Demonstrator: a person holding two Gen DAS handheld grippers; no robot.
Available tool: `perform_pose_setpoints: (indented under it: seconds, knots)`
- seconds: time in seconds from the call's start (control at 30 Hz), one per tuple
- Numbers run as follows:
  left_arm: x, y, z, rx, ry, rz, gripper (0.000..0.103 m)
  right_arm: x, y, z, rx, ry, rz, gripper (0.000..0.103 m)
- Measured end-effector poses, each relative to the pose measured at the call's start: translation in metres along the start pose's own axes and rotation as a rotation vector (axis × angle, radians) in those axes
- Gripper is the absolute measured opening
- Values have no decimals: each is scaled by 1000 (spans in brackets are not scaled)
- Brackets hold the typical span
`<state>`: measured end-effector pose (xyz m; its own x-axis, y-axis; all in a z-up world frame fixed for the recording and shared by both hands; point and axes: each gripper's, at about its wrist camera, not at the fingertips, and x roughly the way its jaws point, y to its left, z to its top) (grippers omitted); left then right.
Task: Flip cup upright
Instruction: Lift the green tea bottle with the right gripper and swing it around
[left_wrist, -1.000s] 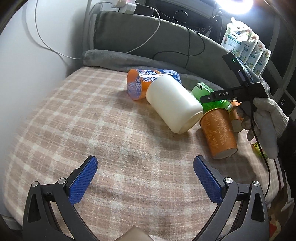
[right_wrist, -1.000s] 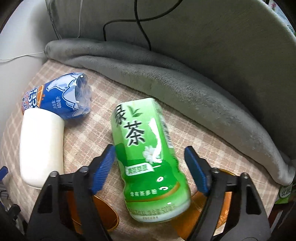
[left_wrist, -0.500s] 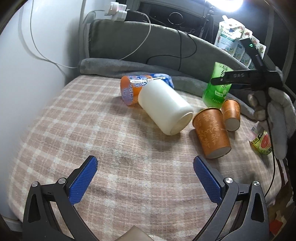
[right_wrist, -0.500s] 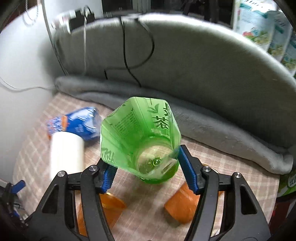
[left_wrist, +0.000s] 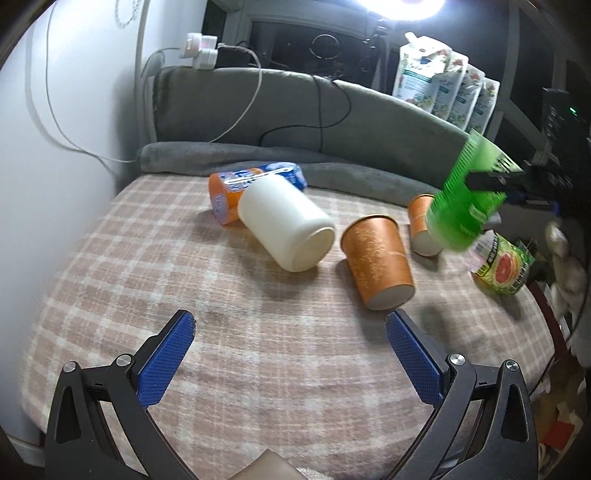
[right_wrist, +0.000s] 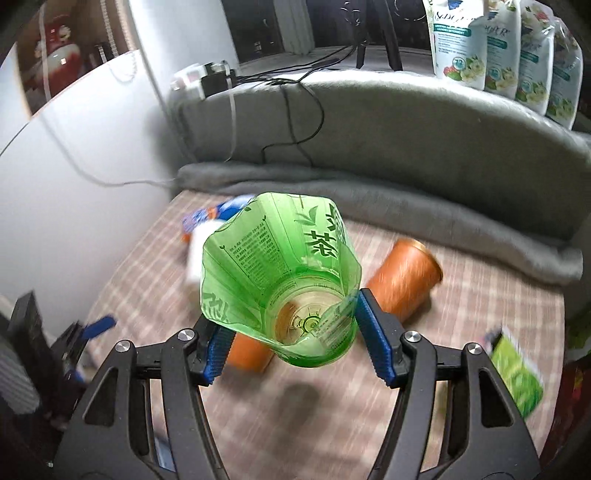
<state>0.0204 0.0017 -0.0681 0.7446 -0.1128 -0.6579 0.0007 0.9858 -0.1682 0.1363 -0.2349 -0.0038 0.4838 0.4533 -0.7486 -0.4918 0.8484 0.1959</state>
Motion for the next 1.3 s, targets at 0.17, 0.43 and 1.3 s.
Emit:
perform_pose_setpoints:
  seconds: [0.17, 0.43, 1.3]
  knots:
    - [-8, -13, -3, 29, -14, -15, 102, -27, 2, -33, 0, 7, 32, 65]
    - [-21, -26, -9, 49, -40, -20, 102, -52, 4, -69, 27, 17, 94, 65]
    - [-9, -38, -7, 58, -10, -38, 102, 23, -37, -95, 205, 218, 207, 65]
